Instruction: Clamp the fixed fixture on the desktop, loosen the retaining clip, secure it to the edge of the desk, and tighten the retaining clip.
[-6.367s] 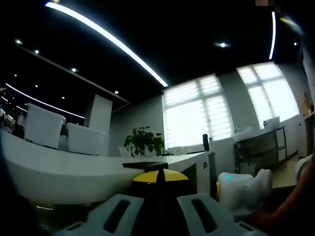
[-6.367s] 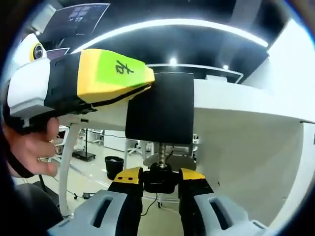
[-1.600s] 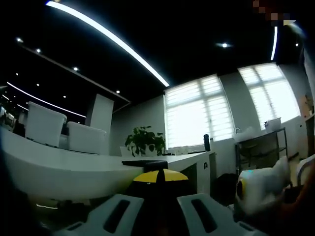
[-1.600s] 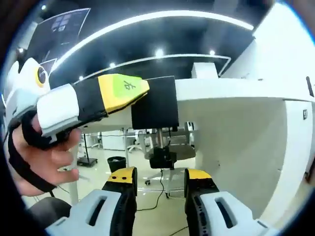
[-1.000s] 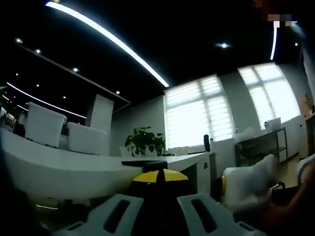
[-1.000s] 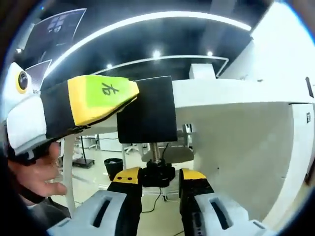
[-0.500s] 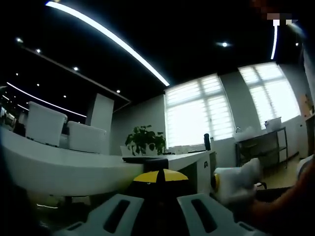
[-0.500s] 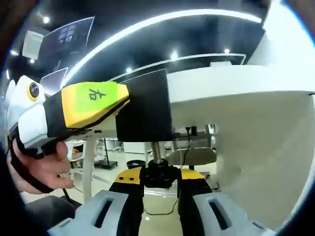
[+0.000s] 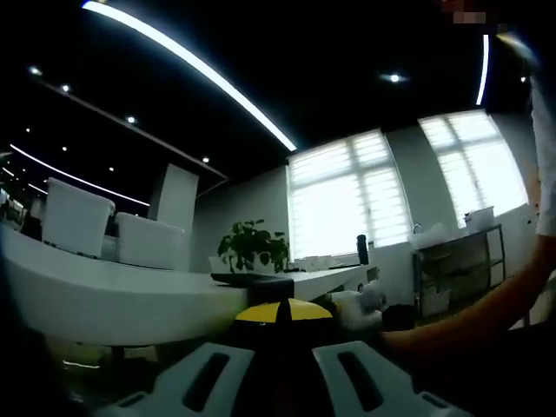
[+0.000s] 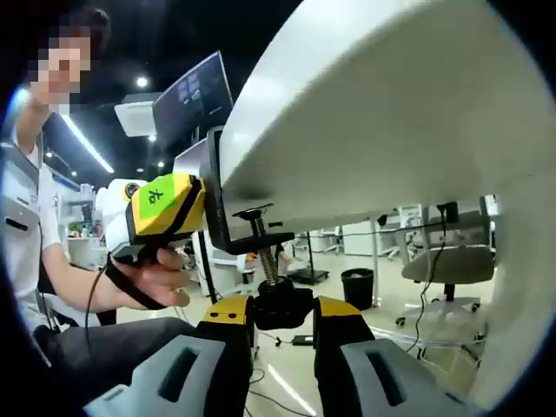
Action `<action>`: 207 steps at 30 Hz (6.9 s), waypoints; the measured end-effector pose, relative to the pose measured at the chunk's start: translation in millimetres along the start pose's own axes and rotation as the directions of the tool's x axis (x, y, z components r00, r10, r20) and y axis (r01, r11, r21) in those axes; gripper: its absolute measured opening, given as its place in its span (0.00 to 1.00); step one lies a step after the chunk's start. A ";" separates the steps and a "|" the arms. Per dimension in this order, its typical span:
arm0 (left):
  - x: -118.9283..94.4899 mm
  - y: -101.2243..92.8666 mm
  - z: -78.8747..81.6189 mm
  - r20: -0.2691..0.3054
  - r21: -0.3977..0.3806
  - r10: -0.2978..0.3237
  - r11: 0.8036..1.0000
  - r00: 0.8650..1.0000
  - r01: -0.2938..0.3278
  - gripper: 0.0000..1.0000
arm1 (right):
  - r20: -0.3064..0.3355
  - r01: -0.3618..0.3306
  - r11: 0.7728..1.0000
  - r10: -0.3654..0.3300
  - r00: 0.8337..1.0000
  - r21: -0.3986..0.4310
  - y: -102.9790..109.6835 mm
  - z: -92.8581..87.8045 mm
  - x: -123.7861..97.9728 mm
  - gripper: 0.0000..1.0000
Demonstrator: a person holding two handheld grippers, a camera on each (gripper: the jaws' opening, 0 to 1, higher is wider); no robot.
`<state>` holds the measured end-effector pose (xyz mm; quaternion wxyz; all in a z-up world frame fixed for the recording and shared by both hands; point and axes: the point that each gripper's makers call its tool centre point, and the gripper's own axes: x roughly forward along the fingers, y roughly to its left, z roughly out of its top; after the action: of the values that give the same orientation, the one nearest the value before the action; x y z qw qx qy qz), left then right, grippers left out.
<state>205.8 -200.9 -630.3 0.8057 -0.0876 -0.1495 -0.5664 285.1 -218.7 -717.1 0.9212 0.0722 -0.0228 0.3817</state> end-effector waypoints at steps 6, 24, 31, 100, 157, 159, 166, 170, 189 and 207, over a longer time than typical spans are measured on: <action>-0.1 -0.4 0.1 0.002 -0.004 -0.004 1.000 1.000 0.004 0.03 | 0.015 0.009 1.000 -0.009 1.000 -0.018 -2.1 0.5 -0.5 0.25; 2.8 1.9 4.6 0.009 0.010 0.015 1.000 1.000 -0.015 0.03 | 0.134 0.739 0.665 -0.726 0.674 -0.108 36.2 -18.5 -59.0 0.45; 1.6 3.7 6.4 0.013 0.007 0.009 1.000 1.000 -0.010 0.03 | 0.115 0.765 0.635 -0.756 0.644 -0.107 20.0 -12.5 -55.1 0.45; 0.9 3.7 5.1 0.008 0.014 -0.003 1.000 1.000 0.003 0.03 | 0.122 0.727 0.671 -0.718 0.686 -0.143 4.4 8.8 -15.0 0.41; -0.2 3.3 6.0 0.013 0.009 0.008 1.000 1.000 -0.008 0.03 | 0.154 0.707 0.701 -0.692 0.705 -0.087 21.8 11.0 -71.0 0.40; -0.5 3.4 5.8 0.011 0.009 0.011 1.000 1.000 -0.011 0.03 | 0.153 0.725 0.681 -0.710 0.687 -0.099 34.7 6.9 -69.5 0.40; -1.0 3.9 5.5 0.008 0.011 0.015 1.000 1.000 -0.015 0.03 | 0.162 0.764 0.626 -0.747 0.645 -0.157 52.6 4.3 -60.7 0.40; -0.9 3.6 5.5 0.007 0.013 0.014 1.000 1.000 -0.014 0.03 | 0.166 0.778 0.611 -0.760 0.628 -0.146 48.7 4.3 -58.9 0.40; -0.4 3.5 5.7 0.010 0.011 0.005 1.000 1.000 -0.005 0.03 | 0.172 0.792 0.567 -0.777 0.606 -0.226 4.8 15.4 -28.6 0.29; -0.7 4.0 6.0 0.007 0.010 0.003 1.000 1.000 -0.003 0.03 | 0.106 0.549 0.788 -0.543 0.833 -0.279 13.8 11.6 -18.0 0.27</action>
<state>208.5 -197.0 -624.8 0.8065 -0.0858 -0.1549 -0.5641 262.7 -223.4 -705.8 0.9917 -0.0603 -0.0677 0.0909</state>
